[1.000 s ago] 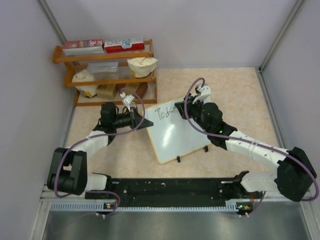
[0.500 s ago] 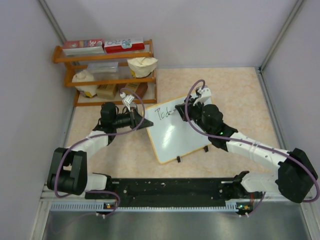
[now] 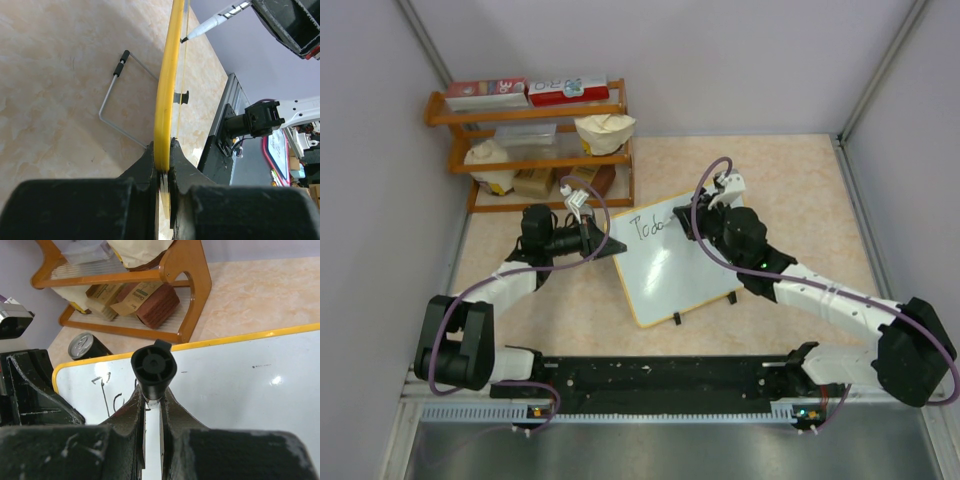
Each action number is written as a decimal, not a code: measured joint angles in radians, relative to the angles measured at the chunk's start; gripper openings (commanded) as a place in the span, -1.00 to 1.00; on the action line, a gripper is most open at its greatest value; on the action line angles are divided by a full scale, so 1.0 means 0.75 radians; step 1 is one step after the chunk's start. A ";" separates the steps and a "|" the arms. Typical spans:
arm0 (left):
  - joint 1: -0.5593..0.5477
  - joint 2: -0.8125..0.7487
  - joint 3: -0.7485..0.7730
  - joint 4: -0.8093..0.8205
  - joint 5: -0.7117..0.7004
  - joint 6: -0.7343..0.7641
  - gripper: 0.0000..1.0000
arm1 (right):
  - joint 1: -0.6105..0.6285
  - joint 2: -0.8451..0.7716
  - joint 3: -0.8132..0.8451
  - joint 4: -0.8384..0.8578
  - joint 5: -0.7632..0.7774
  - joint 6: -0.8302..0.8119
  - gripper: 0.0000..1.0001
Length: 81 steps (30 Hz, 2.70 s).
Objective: Write a sentence on the whiteboard
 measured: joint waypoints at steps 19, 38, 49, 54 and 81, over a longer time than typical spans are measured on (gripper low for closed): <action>-0.001 -0.005 0.000 -0.003 0.000 0.009 -1.00 | -0.001 0.004 0.020 -0.020 0.014 -0.008 -1.00; -0.001 -0.009 0.000 -0.014 0.000 0.010 -1.00 | -0.001 -0.052 -0.034 -0.031 0.017 -0.001 -1.00; -0.001 -0.009 0.000 -0.013 0.002 0.015 -1.00 | -0.001 -0.057 0.070 -0.036 0.032 -0.033 -1.00; -0.001 -0.009 0.000 -0.013 0.002 0.015 -1.00 | -0.019 -0.020 0.079 -0.038 0.035 -0.034 -1.00; 0.000 -0.009 0.000 -0.025 -0.008 0.003 -1.00 | -0.029 -0.063 -0.090 0.025 0.026 0.029 -1.00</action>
